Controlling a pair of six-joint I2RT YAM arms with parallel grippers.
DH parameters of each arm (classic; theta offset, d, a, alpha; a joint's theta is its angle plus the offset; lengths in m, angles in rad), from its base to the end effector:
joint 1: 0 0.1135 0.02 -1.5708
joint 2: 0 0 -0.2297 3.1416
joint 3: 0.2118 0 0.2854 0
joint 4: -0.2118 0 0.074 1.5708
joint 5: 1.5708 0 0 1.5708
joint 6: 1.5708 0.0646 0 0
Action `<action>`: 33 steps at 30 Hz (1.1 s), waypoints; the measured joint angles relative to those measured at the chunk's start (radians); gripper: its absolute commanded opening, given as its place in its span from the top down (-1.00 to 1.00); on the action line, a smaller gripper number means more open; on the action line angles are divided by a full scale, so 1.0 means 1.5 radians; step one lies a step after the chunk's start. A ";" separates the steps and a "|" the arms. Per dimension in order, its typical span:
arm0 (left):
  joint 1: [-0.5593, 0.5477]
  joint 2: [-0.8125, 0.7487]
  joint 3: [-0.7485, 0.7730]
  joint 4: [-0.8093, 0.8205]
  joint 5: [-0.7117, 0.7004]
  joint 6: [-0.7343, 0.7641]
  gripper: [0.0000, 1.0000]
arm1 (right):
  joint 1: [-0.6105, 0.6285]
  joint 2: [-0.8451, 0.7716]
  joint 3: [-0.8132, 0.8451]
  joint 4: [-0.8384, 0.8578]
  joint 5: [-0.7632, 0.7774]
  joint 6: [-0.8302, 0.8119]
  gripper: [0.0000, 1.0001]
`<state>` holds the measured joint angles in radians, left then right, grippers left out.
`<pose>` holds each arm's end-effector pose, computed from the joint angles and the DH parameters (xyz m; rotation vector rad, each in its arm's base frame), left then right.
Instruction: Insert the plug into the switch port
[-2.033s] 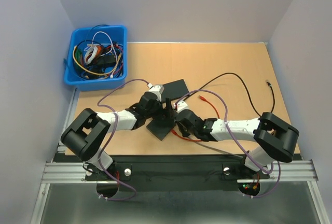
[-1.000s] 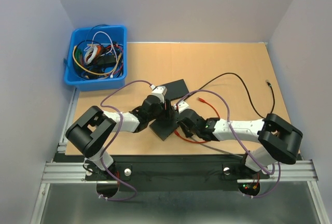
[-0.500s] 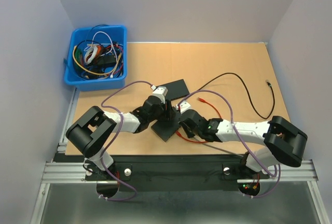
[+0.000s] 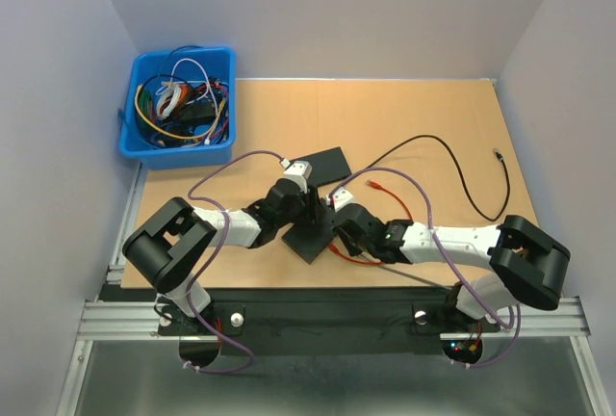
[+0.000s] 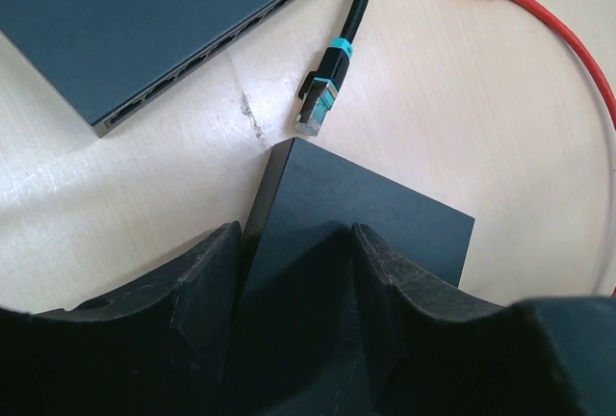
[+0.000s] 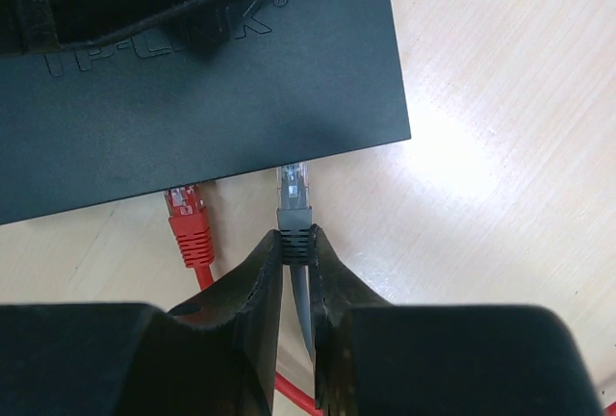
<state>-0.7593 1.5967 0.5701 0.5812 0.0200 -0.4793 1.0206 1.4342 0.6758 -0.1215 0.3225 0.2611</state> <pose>0.2507 -0.2397 0.0758 0.3077 2.0883 -0.7900 0.1841 0.2610 0.0885 -0.7579 2.2775 0.2031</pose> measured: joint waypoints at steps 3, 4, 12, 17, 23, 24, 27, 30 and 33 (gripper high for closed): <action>-0.004 0.000 0.000 0.001 -0.006 0.000 0.02 | 0.000 0.001 0.003 -0.005 0.000 -0.006 0.99; -0.005 0.000 0.000 0.001 -0.008 0.000 0.03 | 0.000 0.002 0.003 -0.006 0.001 -0.009 0.99; -0.015 0.003 0.002 0.006 -0.024 0.003 0.06 | 0.000 0.023 0.011 -0.009 0.010 -0.046 0.99; -0.021 0.007 0.002 0.015 -0.033 0.005 0.21 | 0.000 0.023 0.011 -0.009 0.019 -0.070 0.99; -0.029 0.012 0.007 0.017 -0.043 0.013 0.35 | -0.001 0.023 0.011 -0.004 0.025 -0.104 0.99; -0.031 0.013 0.009 0.017 -0.046 0.015 0.37 | -0.002 0.023 0.011 -0.003 0.024 -0.108 0.99; -0.038 0.016 0.012 0.017 -0.058 0.019 0.41 | -0.005 0.023 0.012 -0.003 0.024 -0.126 0.99; -0.044 0.020 0.017 0.018 -0.071 0.024 0.42 | -0.007 0.040 0.026 -0.009 0.025 -0.143 0.99; -0.046 0.026 0.023 0.020 -0.087 0.029 0.43 | -0.013 0.063 0.050 -0.020 0.030 -0.163 0.99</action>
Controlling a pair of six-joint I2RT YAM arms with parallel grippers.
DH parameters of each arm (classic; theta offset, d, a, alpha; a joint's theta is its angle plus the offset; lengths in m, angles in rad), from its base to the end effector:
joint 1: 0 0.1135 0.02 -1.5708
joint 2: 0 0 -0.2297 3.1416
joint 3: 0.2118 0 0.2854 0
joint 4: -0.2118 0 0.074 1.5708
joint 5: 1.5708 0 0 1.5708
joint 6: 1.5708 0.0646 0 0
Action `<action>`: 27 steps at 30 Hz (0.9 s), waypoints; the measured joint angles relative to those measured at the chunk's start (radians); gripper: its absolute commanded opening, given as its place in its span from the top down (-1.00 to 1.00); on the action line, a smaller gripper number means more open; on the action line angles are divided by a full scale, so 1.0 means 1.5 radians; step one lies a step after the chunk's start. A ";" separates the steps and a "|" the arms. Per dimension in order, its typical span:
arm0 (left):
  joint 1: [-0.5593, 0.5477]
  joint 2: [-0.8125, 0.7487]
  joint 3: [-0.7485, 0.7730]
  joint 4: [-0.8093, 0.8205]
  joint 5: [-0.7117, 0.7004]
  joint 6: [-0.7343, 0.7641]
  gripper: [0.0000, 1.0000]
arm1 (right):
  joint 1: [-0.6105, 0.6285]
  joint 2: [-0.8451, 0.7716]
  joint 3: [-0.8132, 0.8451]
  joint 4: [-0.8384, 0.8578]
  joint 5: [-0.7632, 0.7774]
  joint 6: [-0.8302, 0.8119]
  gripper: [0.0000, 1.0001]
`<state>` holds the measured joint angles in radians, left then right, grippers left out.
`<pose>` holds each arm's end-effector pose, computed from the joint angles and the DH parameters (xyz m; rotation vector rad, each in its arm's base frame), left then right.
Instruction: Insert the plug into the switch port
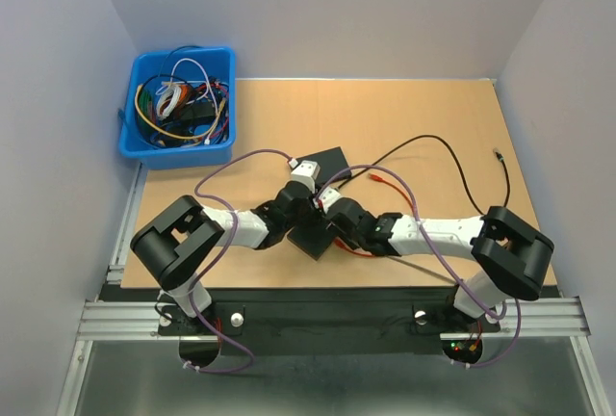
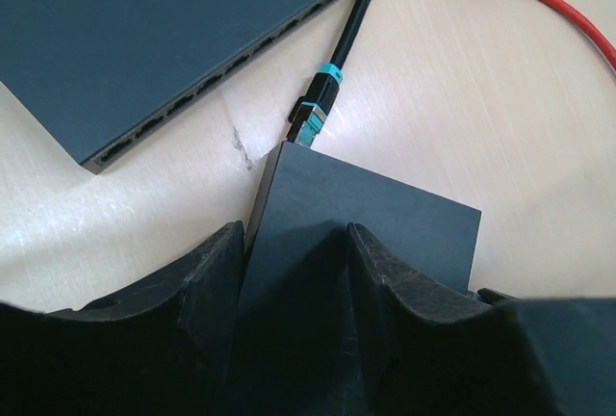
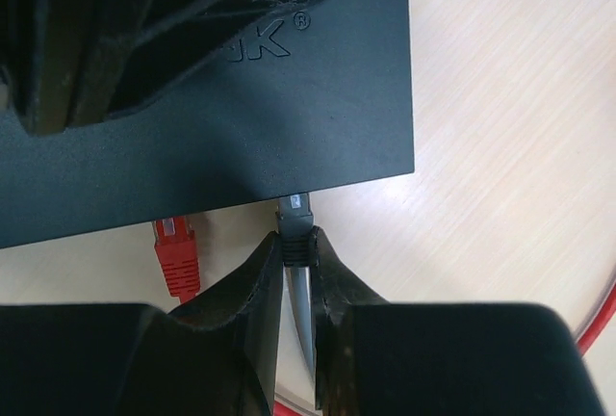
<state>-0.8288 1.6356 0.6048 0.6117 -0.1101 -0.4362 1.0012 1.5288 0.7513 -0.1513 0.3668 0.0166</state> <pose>0.2458 -0.2576 0.0780 0.3289 2.0309 -0.6978 0.1984 0.2668 0.0825 -1.0084 2.1947 0.0000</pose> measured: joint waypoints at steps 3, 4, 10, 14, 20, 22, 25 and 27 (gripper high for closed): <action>-0.001 0.004 0.003 0.004 -0.012 0.002 0.46 | -0.005 0.010 0.006 0.004 0.000 -0.013 0.99; -0.001 0.004 0.003 0.004 -0.015 0.001 0.46 | -0.006 0.010 0.006 0.005 0.000 -0.017 0.99; -0.003 0.004 0.003 0.006 -0.032 0.001 0.46 | -0.018 0.002 -0.013 0.050 -0.009 -0.035 0.99; -0.019 0.007 0.003 0.009 -0.058 0.003 0.46 | -0.027 -0.033 -0.063 0.113 -0.049 -0.062 0.99; -0.052 0.029 0.015 0.024 -0.099 0.008 0.46 | -0.047 -0.072 -0.108 0.153 -0.087 -0.097 0.99; -0.055 0.035 0.019 0.029 -0.108 0.009 0.47 | -0.055 -0.072 -0.108 0.153 -0.093 -0.101 0.99; -0.060 0.040 0.021 0.034 -0.120 0.010 0.47 | -0.062 -0.072 -0.108 0.155 -0.098 -0.103 0.99; -0.067 0.041 0.022 0.036 -0.134 0.012 0.47 | -0.063 -0.067 -0.108 0.157 -0.098 -0.103 0.99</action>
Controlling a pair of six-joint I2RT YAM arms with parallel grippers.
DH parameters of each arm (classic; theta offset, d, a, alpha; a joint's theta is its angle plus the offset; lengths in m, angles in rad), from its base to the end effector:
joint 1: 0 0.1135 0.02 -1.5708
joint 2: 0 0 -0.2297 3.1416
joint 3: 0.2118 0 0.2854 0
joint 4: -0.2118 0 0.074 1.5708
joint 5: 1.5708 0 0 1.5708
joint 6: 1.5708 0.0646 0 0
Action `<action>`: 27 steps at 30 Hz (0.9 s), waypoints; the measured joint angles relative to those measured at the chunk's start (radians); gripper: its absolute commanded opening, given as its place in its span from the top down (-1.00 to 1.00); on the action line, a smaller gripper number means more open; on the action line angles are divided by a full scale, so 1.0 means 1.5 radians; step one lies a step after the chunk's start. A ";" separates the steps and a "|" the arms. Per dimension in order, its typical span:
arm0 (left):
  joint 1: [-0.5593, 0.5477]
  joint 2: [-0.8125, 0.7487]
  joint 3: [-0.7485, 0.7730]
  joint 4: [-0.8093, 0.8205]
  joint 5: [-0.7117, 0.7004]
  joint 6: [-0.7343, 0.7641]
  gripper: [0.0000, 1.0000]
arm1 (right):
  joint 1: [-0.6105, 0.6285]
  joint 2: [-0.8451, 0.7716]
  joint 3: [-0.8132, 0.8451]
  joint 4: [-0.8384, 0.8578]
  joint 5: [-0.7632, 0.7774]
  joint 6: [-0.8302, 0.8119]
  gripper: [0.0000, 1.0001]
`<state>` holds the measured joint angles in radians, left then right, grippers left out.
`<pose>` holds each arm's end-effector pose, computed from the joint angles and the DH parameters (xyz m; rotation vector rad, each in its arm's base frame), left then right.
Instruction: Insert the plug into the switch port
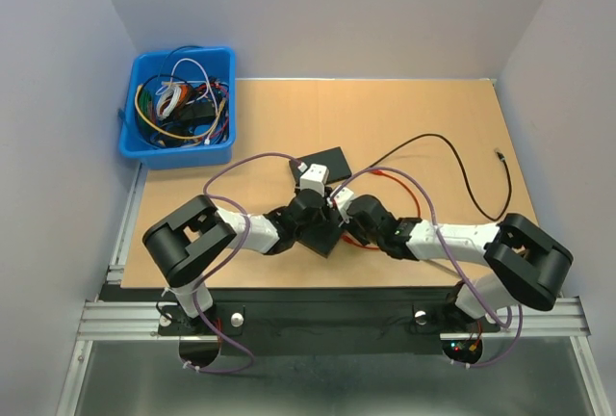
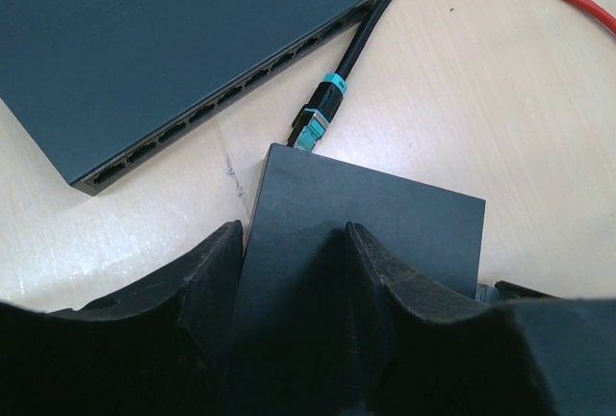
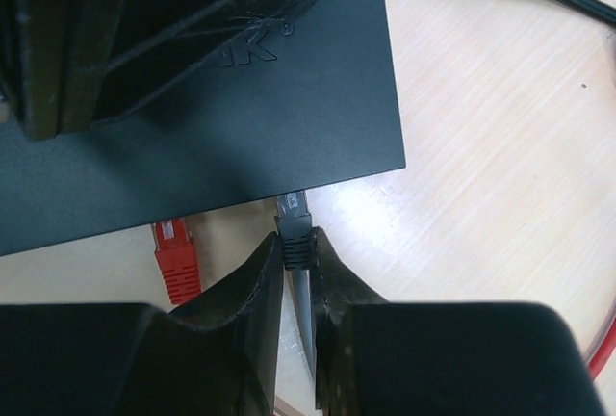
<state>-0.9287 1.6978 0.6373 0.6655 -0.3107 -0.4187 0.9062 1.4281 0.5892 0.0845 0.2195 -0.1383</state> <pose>0.2331 -0.2787 0.0750 0.2996 1.9689 -0.5812 0.2074 0.2419 0.0795 -1.0542 2.0518 0.1379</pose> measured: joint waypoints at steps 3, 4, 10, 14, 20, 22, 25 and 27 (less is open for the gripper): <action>-0.013 0.002 0.001 -0.001 -0.029 0.005 0.48 | -0.002 0.012 0.001 0.013 0.000 0.002 0.99; -0.015 0.002 0.002 -0.001 -0.036 0.006 0.48 | -0.003 0.015 0.001 0.018 0.000 0.002 0.99; -0.031 0.011 0.006 0.001 -0.092 0.003 0.55 | -0.013 0.039 0.012 0.039 0.001 0.000 0.99; -0.038 0.036 0.017 0.007 -0.126 -0.013 0.55 | -0.023 0.044 0.019 0.039 0.000 0.003 0.99; -0.048 0.060 0.020 0.024 -0.154 -0.018 0.46 | -0.032 0.038 0.019 0.037 0.000 0.028 0.99; -0.048 0.060 0.018 0.030 -0.152 -0.018 0.41 | -0.034 0.028 0.012 0.041 0.000 0.036 0.99; -0.048 0.052 0.006 0.050 -0.140 -0.019 0.14 | -0.034 -0.003 -0.036 0.095 0.001 0.051 0.99; -0.048 0.037 -0.007 0.063 -0.120 -0.029 0.03 | -0.033 -0.036 -0.070 0.118 0.000 0.061 0.99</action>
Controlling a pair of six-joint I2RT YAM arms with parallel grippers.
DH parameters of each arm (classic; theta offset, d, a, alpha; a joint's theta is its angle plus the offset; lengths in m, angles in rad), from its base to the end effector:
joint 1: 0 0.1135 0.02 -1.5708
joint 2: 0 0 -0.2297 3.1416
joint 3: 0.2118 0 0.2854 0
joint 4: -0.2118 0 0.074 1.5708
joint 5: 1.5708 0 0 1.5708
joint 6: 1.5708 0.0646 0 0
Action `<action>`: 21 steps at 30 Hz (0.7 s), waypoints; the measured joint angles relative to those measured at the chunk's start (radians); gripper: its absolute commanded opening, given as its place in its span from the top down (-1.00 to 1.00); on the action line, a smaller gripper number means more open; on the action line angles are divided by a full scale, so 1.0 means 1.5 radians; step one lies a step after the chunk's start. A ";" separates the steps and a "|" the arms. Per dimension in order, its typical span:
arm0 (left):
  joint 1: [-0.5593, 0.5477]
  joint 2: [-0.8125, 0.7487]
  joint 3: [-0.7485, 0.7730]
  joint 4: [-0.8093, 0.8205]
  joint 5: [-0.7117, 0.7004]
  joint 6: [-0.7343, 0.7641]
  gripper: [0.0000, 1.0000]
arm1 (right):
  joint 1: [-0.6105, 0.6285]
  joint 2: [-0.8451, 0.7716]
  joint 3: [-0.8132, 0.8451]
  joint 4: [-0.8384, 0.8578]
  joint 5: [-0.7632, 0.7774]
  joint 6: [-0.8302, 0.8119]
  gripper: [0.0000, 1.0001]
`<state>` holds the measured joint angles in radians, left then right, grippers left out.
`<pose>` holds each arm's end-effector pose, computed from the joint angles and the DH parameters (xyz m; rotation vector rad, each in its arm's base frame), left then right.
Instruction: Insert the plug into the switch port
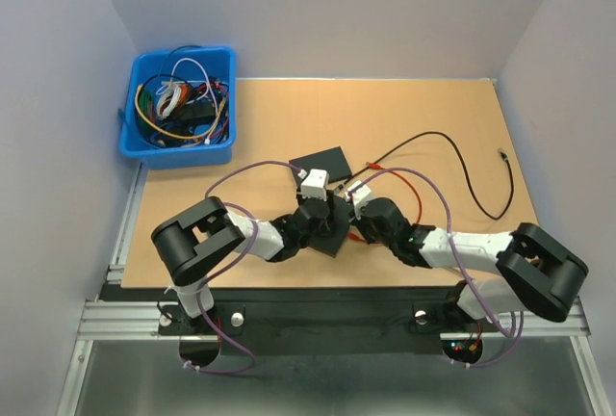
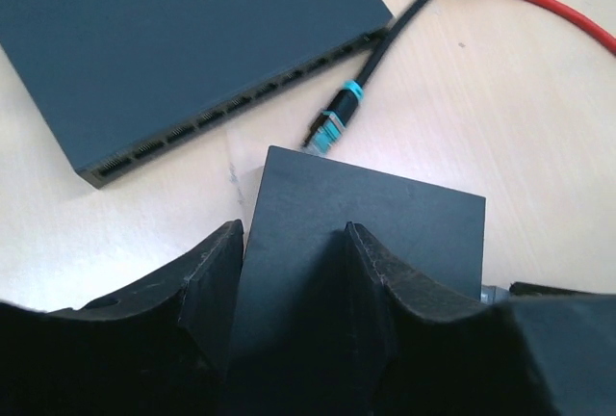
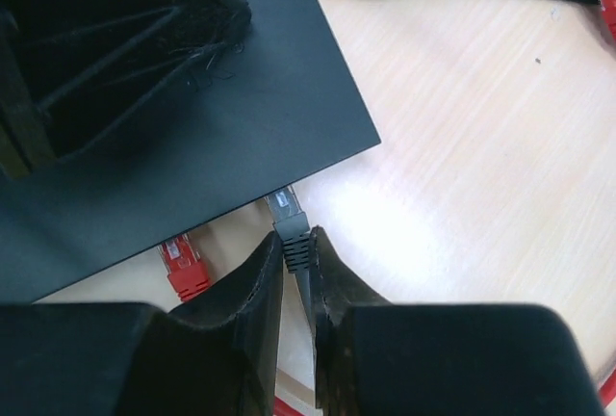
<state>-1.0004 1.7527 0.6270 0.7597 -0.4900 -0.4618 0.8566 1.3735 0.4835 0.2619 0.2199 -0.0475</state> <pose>0.2190 -0.2850 0.0665 0.1904 1.9164 -0.5182 0.2125 0.2236 0.0792 -0.8443 2.0204 0.2167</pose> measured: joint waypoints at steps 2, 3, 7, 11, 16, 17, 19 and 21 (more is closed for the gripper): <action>0.000 -0.017 -0.012 -0.005 0.022 -0.014 -0.08 | 0.003 -0.047 -0.036 0.014 -0.001 0.010 0.99; 0.000 -0.030 -0.019 -0.013 0.036 -0.026 -0.09 | 0.005 -0.065 -0.048 0.020 -0.001 0.014 0.99; -0.026 -0.059 -0.019 -0.072 0.114 -0.070 -0.25 | 0.015 -0.144 -0.067 0.153 -0.027 0.048 0.99; -0.072 -0.095 -0.012 -0.139 0.184 -0.112 -0.36 | 0.026 -0.214 -0.065 0.246 -0.039 0.071 0.99; -0.076 -0.130 -0.015 -0.231 0.215 -0.133 -0.47 | 0.023 -0.231 -0.067 0.277 -0.042 0.100 0.99; -0.077 -0.139 -0.015 -0.250 0.215 -0.136 -0.48 | 0.023 -0.239 -0.067 0.277 -0.035 0.106 0.95; -0.077 -0.158 -0.016 -0.289 0.214 -0.143 -0.49 | 0.023 -0.258 -0.067 0.262 -0.008 0.120 0.71; -0.078 -0.179 -0.017 -0.333 0.208 -0.153 -0.52 | 0.025 -0.278 -0.057 0.213 0.031 0.135 0.40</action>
<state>-1.1175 1.4837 0.6018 0.2600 -0.1780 -0.6907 0.8936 0.9569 0.3973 0.5816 0.2661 0.1547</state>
